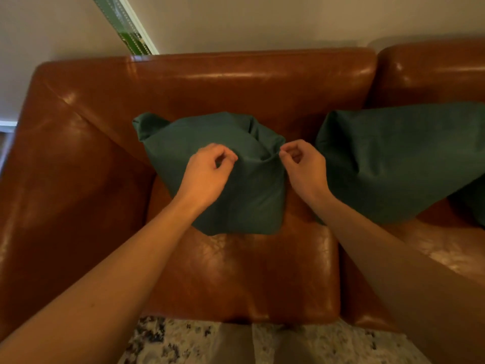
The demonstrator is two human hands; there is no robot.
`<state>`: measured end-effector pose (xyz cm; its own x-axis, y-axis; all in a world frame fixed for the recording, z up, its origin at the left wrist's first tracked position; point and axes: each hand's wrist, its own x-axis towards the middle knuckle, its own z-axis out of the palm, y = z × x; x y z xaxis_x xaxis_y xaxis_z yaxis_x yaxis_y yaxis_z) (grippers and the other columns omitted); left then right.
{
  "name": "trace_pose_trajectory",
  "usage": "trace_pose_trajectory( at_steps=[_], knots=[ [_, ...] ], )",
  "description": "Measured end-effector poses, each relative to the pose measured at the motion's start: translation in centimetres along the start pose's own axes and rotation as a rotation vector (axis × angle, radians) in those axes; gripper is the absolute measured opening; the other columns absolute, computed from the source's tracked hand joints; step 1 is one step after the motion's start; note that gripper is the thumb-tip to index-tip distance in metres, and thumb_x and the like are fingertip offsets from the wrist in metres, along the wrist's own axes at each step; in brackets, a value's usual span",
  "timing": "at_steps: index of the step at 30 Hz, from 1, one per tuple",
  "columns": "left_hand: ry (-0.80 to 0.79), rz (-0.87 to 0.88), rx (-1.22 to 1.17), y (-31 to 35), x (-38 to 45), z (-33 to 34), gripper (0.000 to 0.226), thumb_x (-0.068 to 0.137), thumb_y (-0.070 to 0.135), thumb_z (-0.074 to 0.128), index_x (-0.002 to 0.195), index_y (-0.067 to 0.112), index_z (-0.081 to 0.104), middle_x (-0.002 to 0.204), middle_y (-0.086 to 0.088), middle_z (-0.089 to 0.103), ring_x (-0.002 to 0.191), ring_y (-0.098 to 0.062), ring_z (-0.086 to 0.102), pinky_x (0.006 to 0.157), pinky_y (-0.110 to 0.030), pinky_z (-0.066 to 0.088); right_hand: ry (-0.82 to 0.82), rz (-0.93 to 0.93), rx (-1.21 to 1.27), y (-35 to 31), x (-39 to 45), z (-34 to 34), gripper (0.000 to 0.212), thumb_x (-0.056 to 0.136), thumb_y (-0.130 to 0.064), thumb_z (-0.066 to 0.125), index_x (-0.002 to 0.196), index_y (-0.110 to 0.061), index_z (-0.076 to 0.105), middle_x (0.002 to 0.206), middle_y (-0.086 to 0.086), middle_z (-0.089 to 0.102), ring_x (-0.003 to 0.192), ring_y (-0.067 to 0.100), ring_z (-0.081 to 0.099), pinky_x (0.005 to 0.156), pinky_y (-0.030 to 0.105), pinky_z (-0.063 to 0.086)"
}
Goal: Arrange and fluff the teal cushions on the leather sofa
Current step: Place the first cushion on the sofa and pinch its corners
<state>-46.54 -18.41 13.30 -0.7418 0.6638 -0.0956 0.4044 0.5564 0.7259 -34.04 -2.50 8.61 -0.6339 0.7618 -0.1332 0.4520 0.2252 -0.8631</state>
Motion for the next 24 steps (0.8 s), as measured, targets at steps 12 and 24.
trace_pose_trajectory(
  at_steps=[12,24],
  knots=[
    [-0.087,0.183,0.428,-2.2,11.3,0.2,0.030,0.090,0.034,0.054,0.115,0.020,0.062,0.117,-0.003,0.052,0.114,-0.025,0.048,0.093,-0.041,0.037,-0.099,0.001,-0.438,-1.0,5.6,4.2,0.026,0.093,-0.024,0.060,0.119,-0.018,0.061,0.121,0.006,0.053,0.117,0.028,0.044,0.097,0.042,0.043],
    [-0.029,0.163,0.371,-6.2,10.3,0.2,0.033,0.092,0.036,0.054,0.118,0.017,0.062,0.115,0.000,0.053,0.110,-0.022,0.051,0.092,-0.038,0.039,-0.230,-0.167,-0.637,-1.1,9.4,7.3,0.026,0.087,-0.032,0.067,0.112,-0.022,0.064,0.112,0.001,0.057,0.113,0.026,0.049,0.092,0.042,0.038]
  ],
)
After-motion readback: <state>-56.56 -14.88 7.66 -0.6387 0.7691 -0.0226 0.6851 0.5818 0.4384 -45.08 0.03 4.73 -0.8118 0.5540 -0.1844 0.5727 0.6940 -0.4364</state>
